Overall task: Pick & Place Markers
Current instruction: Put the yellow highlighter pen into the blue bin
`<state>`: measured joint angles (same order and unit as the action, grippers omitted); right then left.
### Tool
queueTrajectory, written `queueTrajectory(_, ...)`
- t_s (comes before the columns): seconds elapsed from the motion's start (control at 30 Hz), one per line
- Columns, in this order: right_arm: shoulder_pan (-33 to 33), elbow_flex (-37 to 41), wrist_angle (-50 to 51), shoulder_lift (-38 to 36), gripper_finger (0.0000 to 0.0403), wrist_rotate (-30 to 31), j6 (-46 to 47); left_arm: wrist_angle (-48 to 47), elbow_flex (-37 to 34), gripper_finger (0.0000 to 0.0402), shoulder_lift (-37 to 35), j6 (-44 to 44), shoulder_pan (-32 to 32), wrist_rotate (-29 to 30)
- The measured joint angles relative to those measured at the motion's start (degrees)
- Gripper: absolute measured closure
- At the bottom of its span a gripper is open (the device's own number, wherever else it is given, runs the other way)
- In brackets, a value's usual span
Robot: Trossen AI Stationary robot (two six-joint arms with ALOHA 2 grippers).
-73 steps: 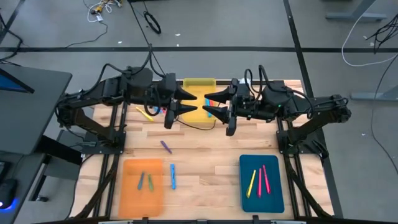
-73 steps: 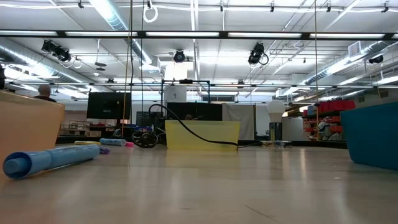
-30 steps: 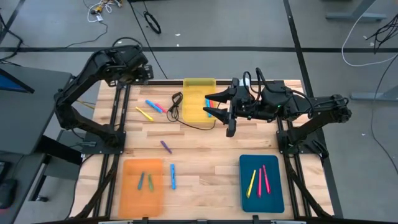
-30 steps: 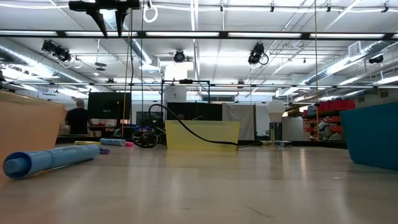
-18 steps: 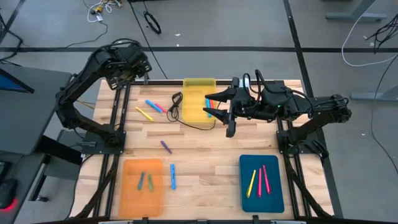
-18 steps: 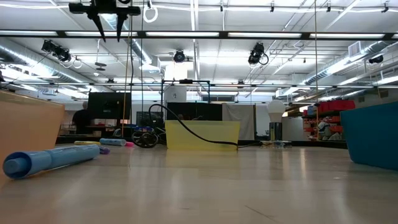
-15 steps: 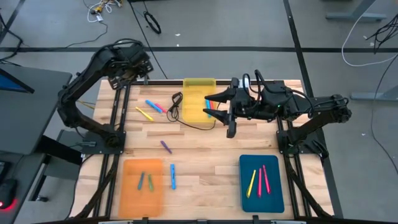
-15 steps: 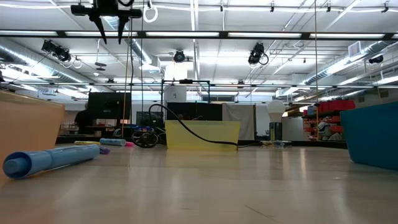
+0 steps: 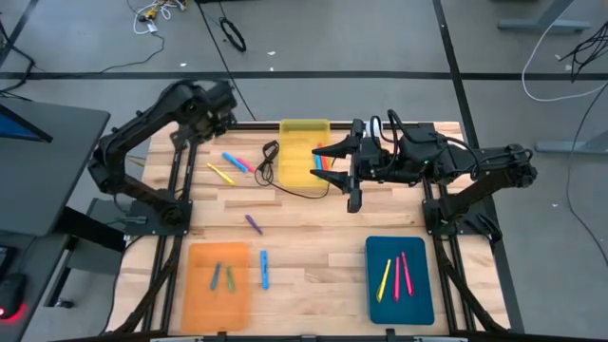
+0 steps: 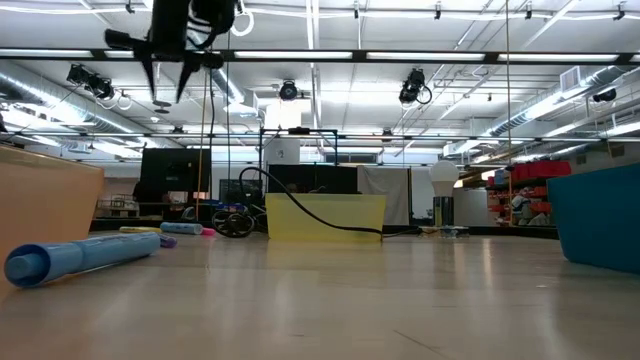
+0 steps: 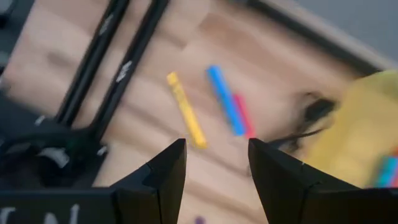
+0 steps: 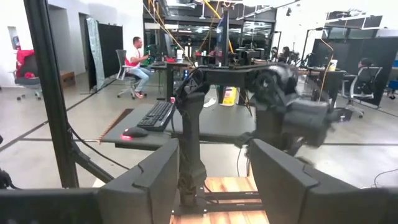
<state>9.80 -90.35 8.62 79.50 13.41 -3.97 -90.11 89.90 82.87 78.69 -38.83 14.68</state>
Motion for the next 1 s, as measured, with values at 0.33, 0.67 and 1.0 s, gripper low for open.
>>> queueTrajectory(0.33,0.00,0.00,0.00,0.00,0.0204,0.02,0.10,4.87,-16.70,0.0223,-2.42,3.62,0.00,-1.17)
queueTrajectory(0.67,0.00,0.00,0.52,0.00,0.0204,0.02,0.22,18.87,-31.05,0.0223,-2.42,5.53,0.00,-4.76)
queueTrajectory(1.0,0.00,0.00,2.40,0.00,0.0204,0.02,0.19,36.84,-42.00,0.0223,-2.42,6.29,-3.08,-8.12)
